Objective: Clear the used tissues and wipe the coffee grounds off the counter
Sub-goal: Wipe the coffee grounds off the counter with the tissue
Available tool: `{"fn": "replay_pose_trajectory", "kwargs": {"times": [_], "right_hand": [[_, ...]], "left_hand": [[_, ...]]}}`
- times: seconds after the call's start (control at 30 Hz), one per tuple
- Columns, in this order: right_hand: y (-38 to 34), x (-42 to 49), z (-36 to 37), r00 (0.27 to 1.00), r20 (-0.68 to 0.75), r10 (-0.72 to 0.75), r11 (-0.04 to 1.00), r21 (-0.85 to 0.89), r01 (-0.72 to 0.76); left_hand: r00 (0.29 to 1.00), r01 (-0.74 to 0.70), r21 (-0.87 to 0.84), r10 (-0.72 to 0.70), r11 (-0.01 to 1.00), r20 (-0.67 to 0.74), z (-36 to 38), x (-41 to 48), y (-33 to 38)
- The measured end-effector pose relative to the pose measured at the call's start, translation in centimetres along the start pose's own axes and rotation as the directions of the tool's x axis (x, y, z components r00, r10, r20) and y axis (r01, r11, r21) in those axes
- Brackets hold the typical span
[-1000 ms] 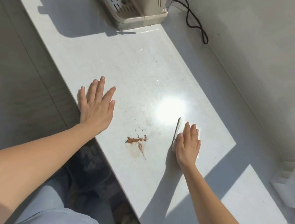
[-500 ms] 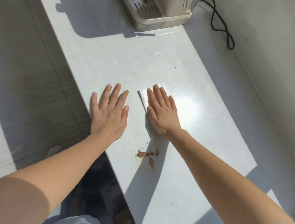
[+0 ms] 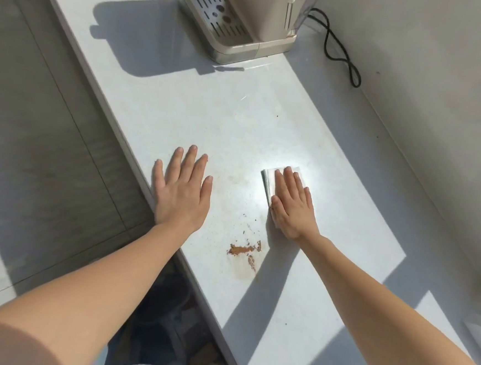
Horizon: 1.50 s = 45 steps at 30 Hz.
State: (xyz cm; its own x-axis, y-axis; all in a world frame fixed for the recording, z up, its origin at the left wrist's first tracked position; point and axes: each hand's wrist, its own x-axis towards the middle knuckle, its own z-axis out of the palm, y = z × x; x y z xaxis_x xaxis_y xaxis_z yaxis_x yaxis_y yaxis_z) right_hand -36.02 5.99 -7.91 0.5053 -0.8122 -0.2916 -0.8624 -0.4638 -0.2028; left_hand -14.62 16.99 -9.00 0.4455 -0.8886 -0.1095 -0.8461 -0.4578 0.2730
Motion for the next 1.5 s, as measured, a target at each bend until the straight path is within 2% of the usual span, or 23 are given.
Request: {"fn": "replay_pose_trajectory", "kwargs": {"times": [0.13,0.17,0.23,0.3,0.37,0.47,0.53,0.6,0.63,0.7,0.73,0.8,0.9,1.0,1.07,1.1,1.23,1.4,1.43,1.5], "right_hand": [[-1.8,-4.7,2.0,0.995,0.003,-0.1,0.994,0.031,0.1],[-1.7,-5.5,2.3,0.998,-0.02,-0.067,0.997,0.042,0.068],[-0.7,-6.1,2.0,0.99,-0.074,0.117,0.988,0.107,-0.108],[0.3,-6.6,1.6,0.956,-0.065,0.287,0.95,0.146,-0.276],[-0.3,-7.5,2.0,0.936,-0.068,0.346,0.93,0.155,-0.333],[-3.6,-9.9,3.5,0.957,-0.078,0.28,0.951,0.163,-0.264],[-5.1,-11.9,4.3,0.974,-0.058,0.219,0.968,0.138,-0.209],[-6.1,-13.1,4.9,0.959,-0.055,0.279,0.954,0.13,-0.27],[-6.7,-13.5,5.1,0.922,-0.059,0.383,0.916,0.155,-0.37],[-8.5,-13.6,5.8,0.759,-0.096,0.644,0.753,0.255,-0.606],[-9.6,-13.0,6.0,0.666,-0.114,0.737,0.666,0.295,-0.686],[-12.0,-11.1,6.1,0.537,-0.09,0.839,0.533,0.34,-0.775],[-15.2,-8.5,6.0,0.426,-0.028,0.904,0.404,0.38,-0.832],[-17.9,-5.4,5.5,0.373,-0.005,0.928,0.351,0.353,-0.867],[-19.1,-3.0,5.1,0.392,0.019,0.92,0.361,0.352,-0.864],[-19.6,-1.8,4.8,0.427,0.021,0.904,0.393,0.352,-0.849],[-20.5,2.0,3.9,0.636,-0.011,0.772,0.596,0.36,-0.717],[-18.9,0.5,3.9,0.837,-0.049,0.546,0.807,0.3,-0.509],[-18.3,-0.4,4.1,0.844,-0.055,0.533,0.813,0.31,-0.493],[-16.5,-2.4,4.1,0.801,-0.065,0.595,0.77,0.334,-0.544]], "left_hand": [[1.0,-0.017,0.013,0.016,1.0,0.016,-0.1,-0.2,0.0],[1.0,-0.027,0.016,0.027,1.0,0.014,-0.1,-0.3,-0.1],[0.999,-0.043,0.007,0.043,0.999,0.024,-0.3,-0.3,-0.2],[0.997,-0.06,-0.019,0.061,0.998,0.051,-0.8,-0.4,-0.3],[0.995,-0.073,-0.078,0.077,0.994,0.063,-1.3,0.0,-0.6],[0.984,-0.172,-0.198,0.179,0.965,0.018,-2.4,3.0,-2.5],[0.957,-0.287,-0.17,0.289,0.943,-0.009,-3.1,6.5,-4.4],[0.939,-0.343,-0.087,0.342,0.935,-0.027,-3.4,9.8,-6.5],[0.934,-0.358,-0.041,0.358,0.933,-0.016,-3.5,10.9,-7.2],[0.927,-0.374,0.066,0.373,0.925,0.037,-3.4,11.8,-7.8],[0.927,-0.376,0.112,0.372,0.92,0.056,-3.2,11.9,-7.8],[0.923,-0.383,0.142,0.375,0.913,0.083,-3.2,12.0,-7.7],[0.912,-0.409,0.151,0.397,0.9,0.104,-3.6,12.0,-7.7],[0.912,-0.408,0.132,0.395,0.903,0.115,-3.8,12.1,-7.7],[0.905,-0.419,0.117,0.405,0.9,0.13,-4.0,12.1,-7.6],[0.901,-0.427,0.112,0.412,0.897,0.131,-4.1,12.1,-7.6],[0.895,-0.438,0.076,0.427,0.896,0.131,-4.3,12.2,-7.8],[0.898,-0.425,0.025,0.418,0.905,0.134,-4.3,12.4,-8.0],[0.9,-0.422,0.021,0.416,0.906,0.132,-4.3,12.4,-8.0],[0.902,-0.417,0.031,0.41,0.908,0.132,-4.2,12.5,-8.1]]}}
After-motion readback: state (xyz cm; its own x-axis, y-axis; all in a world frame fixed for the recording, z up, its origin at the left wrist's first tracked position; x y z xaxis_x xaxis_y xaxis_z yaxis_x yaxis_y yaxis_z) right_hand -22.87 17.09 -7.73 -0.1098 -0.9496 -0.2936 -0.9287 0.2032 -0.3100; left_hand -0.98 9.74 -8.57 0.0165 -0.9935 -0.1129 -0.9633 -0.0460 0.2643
